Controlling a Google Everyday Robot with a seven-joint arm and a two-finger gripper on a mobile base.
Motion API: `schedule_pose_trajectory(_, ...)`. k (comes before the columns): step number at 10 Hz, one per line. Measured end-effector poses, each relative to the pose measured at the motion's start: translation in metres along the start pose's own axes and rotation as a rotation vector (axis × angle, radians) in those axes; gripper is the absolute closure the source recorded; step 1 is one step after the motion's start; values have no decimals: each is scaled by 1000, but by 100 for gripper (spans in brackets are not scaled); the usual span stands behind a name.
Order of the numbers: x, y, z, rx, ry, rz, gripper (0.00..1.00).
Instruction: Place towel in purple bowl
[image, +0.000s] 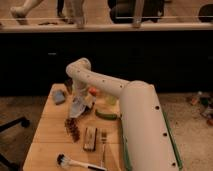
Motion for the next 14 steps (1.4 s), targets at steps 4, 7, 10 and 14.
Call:
schedule_pose_trajectory(4,0,0,0,-1,0,0,20)
schedule_pose_trajectory(7,0,0,0,-1,0,0,20)
schedule_pose_trajectory(10,-4,1,-2,16,13,0,20)
schedule_pose_trajectory(14,-9,5,-21,80,62,7,20)
